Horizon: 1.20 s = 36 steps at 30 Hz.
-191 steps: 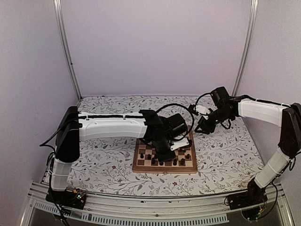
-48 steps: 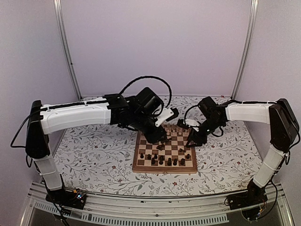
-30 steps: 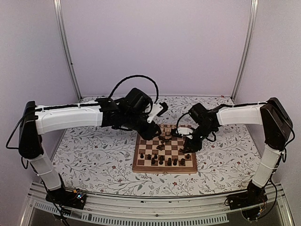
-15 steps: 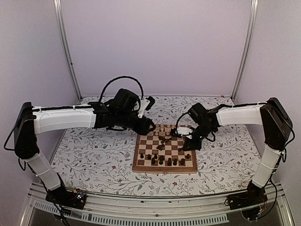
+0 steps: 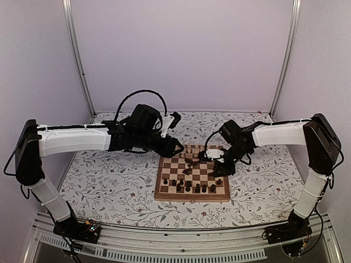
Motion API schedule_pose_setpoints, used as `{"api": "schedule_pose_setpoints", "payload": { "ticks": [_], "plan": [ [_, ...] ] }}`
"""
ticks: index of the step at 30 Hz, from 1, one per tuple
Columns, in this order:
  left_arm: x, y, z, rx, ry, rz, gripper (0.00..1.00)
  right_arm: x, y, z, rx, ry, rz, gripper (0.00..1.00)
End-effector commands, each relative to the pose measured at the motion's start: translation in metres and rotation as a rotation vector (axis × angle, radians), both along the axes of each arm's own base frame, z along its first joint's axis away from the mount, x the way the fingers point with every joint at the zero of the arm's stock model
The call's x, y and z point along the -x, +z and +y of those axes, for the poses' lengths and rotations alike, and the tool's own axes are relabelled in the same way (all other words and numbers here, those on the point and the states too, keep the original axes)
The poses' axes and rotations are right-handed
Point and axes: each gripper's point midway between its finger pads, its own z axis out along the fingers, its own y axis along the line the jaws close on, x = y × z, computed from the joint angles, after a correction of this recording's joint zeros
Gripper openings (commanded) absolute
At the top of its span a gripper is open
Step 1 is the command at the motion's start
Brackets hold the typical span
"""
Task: Set up the chess pieces on the board
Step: Pick up the chess piece from the chessboard.
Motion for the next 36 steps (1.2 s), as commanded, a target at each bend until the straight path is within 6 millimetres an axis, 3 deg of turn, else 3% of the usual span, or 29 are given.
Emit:
{"api": "schedule_pose_setpoints", "payload": {
  "ticks": [1, 11, 16, 22, 27, 36],
  "plan": [
    [-0.003, 0.016, 0.006, 0.048, 0.014, -0.019, 0.5, 0.008, -0.003, -0.002, 0.019, 0.101, -0.024, 0.33],
    [0.0, 0.017, 0.007, 0.059, 0.008, -0.016, 0.5, 0.012, -0.01, 0.002, 0.015, 0.163, -0.003, 0.32],
    [0.0, 0.016, 0.009, 0.06, 0.01, -0.018, 0.5, 0.022, -0.013, -0.003, 0.025, 0.184, 0.027, 0.23],
    [-0.002, 0.015, 0.01, 0.094, 0.014, -0.01, 0.5, 0.015, -0.008, -0.001, 0.019, 0.154, 0.003, 0.15],
    [-0.003, 0.01, 0.007, 0.143, 0.009, 0.009, 0.51, 0.002, 0.017, 0.01, -0.043, 0.1, -0.02, 0.11],
    [-0.009, 0.017, -0.026, 0.342, -0.046, 0.063, 0.53, -0.011, 0.083, 0.038, -0.222, 0.051, -0.021, 0.1]
  ]
}}
